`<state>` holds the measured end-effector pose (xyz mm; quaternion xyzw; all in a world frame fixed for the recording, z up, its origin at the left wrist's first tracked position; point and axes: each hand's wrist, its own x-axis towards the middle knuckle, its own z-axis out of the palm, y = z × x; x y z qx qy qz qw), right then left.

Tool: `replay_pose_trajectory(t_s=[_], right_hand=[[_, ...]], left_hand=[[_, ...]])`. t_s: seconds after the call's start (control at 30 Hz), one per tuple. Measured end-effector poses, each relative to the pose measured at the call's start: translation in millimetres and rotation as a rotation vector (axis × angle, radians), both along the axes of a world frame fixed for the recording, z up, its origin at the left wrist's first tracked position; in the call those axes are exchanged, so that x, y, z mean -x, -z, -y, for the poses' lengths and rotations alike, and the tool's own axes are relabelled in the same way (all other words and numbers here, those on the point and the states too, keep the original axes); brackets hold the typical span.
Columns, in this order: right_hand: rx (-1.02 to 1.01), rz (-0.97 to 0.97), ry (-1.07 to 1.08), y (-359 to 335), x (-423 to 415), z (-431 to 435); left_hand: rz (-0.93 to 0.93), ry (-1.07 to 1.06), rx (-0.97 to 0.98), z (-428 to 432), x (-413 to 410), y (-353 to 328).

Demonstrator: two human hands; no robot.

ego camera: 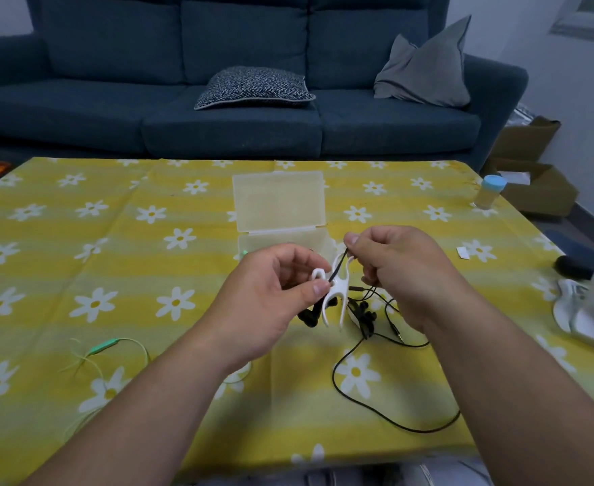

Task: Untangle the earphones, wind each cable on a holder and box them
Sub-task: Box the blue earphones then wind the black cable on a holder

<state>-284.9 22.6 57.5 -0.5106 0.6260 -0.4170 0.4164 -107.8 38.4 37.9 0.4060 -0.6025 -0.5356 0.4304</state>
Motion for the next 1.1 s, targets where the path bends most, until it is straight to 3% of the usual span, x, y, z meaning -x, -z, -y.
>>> replay_pose_trajectory(t_s=[0.3, 0.6, 0.9, 1.1], right_hand=[[-0.11, -0.049, -0.174, 15.8, -18.6, -5.0], [-0.075, -0.098, -0.287, 16.4, -26.5, -9.5], [-0.131, 0.044, -0.478, 9.7, -36.8, -21.4], [-0.124, -0.008, -0.525, -1.7, -27.5, -22.6]], left_hand=[[-0.189, -0.245, 0.009, 7.1, -3.5, -3.1], [-0.064, -0.344, 0.108, 9.4, -6.5, 0.3], [-0.008, -0.414, 0.169, 8.1, -8.2, -0.9], [0.119, -0.459, 0.265, 10.3, -11.5, 2.8]])
